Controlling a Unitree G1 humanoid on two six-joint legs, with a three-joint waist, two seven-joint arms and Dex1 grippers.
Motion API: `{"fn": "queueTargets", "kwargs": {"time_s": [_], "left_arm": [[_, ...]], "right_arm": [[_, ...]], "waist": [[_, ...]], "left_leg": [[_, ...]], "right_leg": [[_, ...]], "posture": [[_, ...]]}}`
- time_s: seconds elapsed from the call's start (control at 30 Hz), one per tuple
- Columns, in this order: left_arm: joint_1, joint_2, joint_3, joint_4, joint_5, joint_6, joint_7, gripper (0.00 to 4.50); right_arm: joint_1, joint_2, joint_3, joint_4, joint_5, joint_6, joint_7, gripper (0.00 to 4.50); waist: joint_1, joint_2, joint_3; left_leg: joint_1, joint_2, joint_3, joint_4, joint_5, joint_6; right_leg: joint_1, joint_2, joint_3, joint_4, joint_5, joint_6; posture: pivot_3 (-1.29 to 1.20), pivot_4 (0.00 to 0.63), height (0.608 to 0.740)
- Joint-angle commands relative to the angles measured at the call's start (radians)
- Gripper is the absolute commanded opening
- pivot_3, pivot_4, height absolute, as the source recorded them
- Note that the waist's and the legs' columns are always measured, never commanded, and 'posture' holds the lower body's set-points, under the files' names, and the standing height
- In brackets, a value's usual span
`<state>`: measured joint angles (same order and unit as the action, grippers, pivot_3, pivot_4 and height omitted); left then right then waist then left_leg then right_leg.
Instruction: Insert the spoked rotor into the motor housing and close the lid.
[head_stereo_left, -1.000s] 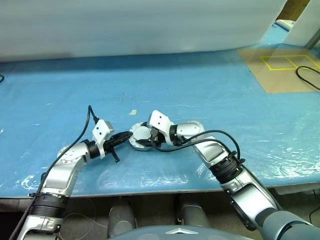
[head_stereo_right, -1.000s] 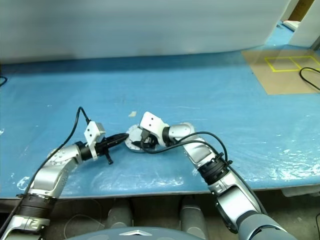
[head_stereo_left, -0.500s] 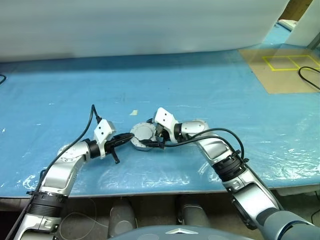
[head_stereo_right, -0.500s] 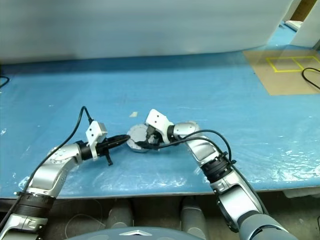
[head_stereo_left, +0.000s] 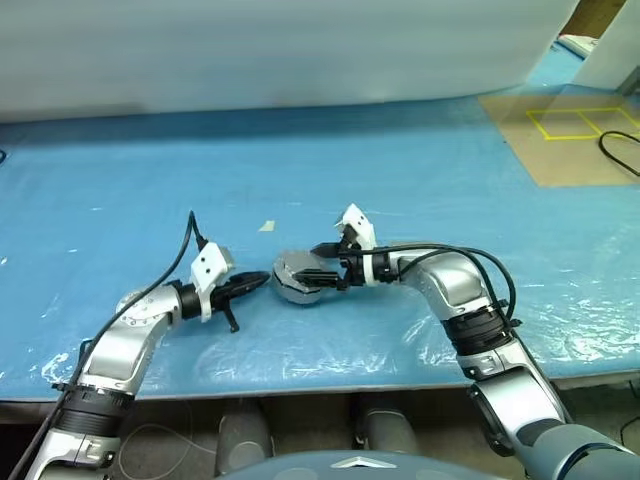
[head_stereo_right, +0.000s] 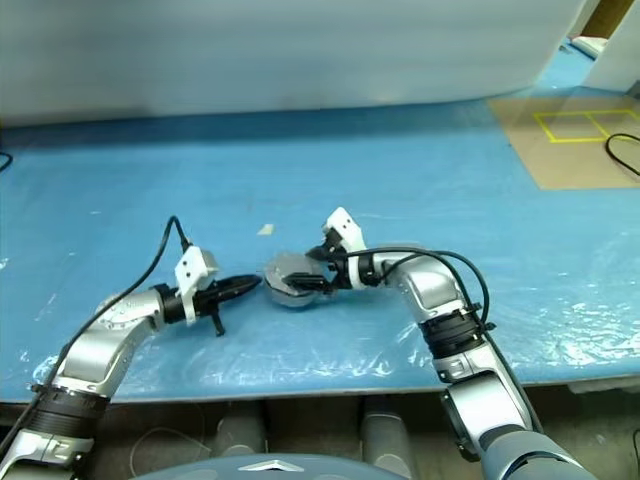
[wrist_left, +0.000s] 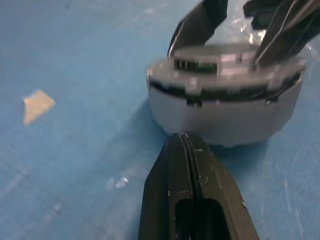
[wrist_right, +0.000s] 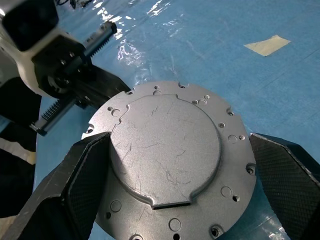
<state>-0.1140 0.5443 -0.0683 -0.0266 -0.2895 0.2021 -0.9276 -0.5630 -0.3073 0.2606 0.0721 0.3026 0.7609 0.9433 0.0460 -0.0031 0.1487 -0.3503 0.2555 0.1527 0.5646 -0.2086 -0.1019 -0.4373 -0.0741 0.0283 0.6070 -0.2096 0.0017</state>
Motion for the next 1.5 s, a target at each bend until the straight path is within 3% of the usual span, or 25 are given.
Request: {"fn": "queueTargets", "kwargs": {"time_s": [0.03,0.2,0.33,0.57,0.9,1.03,1.3,1.5], "left_arm": [[-0.006,0.006,0.006,-0.015,0.000,-0.008,-0.005,0.00],[-0.012,-0.007,0.025,-0.015,-0.017,-0.008,0.007,0.00],[-0.025,-0.021,0.059,0.000,-0.028,-0.013,0.037,0.00],[-0.032,-0.024,0.078,0.022,-0.018,-0.036,0.055,0.00],[-0.071,-0.069,0.114,-0.010,-0.109,-0.069,0.031,0.00],[-0.082,-0.067,0.084,-0.022,-0.125,-0.028,-0.001,0.00],[-0.062,0.016,-0.040,-0.006,-0.024,0.056,-0.053,0.00],[-0.072,0.016,-0.054,0.011,0.014,0.038,-0.036,0.00]], "right_arm": [[0.023,-0.041,0.074,-0.024,-0.076,-0.131,0.018,4.47],[0.036,-0.052,0.141,-0.008,-0.184,-0.355,-0.008,4.47],[0.037,-0.041,0.150,0.006,-0.211,-0.407,-0.018,4.47],[0.012,-0.033,0.168,0.027,-0.266,-0.376,-0.058,4.47],[0.000,-0.079,0.231,-0.001,-0.294,-0.274,0.007,4.47],[-0.002,-0.082,0.233,0.000,-0.300,-0.274,0.007,4.47],[-0.002,-0.077,0.225,0.002,-0.303,-0.278,-0.008,4.47],[-0.005,-0.057,0.200,-0.009,-0.272,-0.250,-0.013,4.47]], "waist": [[0.000,0.000,0.000],[0.000,0.000,0.000],[-0.003,0.000,0.000],[-0.004,0.000,0.000],[0.000,0.000,0.000],[0.000,0.000,0.000],[0.001,0.000,0.000],[0.001,0.000,-0.001]], "left_leg": [[0.000,0.000,0.000,0.000,0.000,0.000],[0.000,0.000,0.000,0.002,0.000,0.000],[0.001,0.000,0.000,0.003,0.000,0.000],[0.001,0.000,0.000,0.003,0.000,0.000],[0.002,0.000,0.000,0.004,0.000,0.000],[0.001,0.000,0.000,0.004,0.000,0.000],[0.002,0.000,0.000,0.004,0.000,0.000],[0.004,-0.001,0.000,0.004,0.000,0.000]], "right_leg": [[0.000,0.000,0.000,0.000,0.000,0.000],[0.001,0.000,0.000,0.000,0.000,0.000],[0.001,0.000,0.001,0.001,0.000,0.000],[0.001,0.000,0.002,0.002,0.000,0.000],[0.003,0.000,0.001,0.002,0.000,0.000],[0.003,0.000,0.001,0.001,0.000,0.000],[0.003,0.000,0.001,0.001,0.000,0.000],[0.007,-0.001,0.001,0.001,0.000,0.000]], "posture": [[0.00,0.150,0.740],[0.00,0.150,0.740],[0.00,0.150,0.740],[0.00,0.150,0.740],[0.00,0.150,0.740],[0.00,0.150,0.740],[0.00,0.150,0.740],[0.00,0.150,0.740]]}}
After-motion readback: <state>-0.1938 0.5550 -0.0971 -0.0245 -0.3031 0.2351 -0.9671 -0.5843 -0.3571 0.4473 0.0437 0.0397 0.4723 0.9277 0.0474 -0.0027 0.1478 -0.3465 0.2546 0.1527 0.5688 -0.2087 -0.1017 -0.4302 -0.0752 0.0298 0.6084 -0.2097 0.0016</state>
